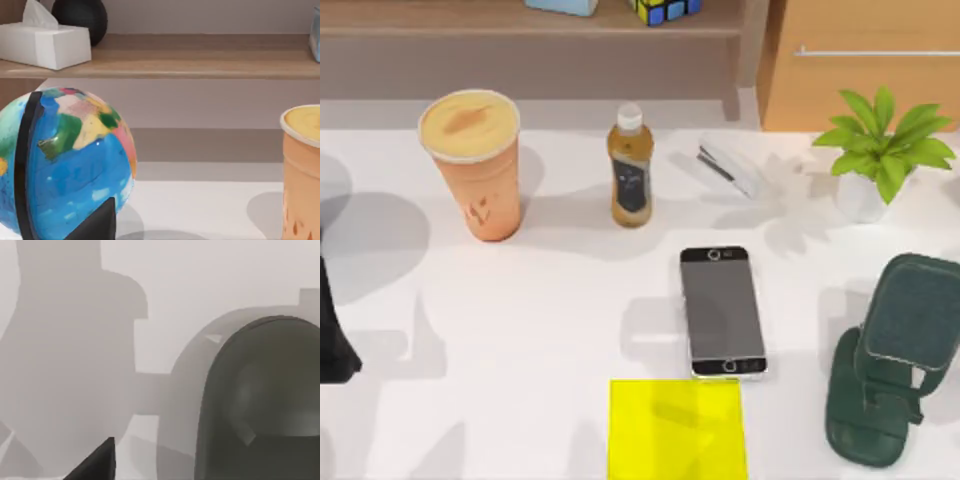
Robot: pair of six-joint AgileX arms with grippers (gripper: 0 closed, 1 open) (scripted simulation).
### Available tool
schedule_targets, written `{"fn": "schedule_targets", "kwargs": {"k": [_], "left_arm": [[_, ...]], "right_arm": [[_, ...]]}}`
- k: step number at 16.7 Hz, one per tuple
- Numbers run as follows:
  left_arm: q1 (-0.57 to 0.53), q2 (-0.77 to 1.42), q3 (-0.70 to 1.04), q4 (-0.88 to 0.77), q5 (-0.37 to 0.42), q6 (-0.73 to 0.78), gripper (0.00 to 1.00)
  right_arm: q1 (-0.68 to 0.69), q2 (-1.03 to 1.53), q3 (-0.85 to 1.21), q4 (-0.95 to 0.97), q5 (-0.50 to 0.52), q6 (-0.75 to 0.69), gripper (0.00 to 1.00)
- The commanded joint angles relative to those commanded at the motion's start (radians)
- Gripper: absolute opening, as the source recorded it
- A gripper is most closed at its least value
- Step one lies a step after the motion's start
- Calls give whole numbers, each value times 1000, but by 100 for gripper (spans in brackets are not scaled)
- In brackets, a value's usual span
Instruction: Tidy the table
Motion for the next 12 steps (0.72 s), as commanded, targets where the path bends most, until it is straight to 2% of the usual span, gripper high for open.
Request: {"fn": "schedule_targets", "kwargs": {"k": [6,12], "left_arm": [[0,0,0,0,0,0,100],[0,0,0,0,0,0,100]], "right_arm": [[0,19,-26,44,0,0,100],[0,19,-26,44,0,0,55]]}}
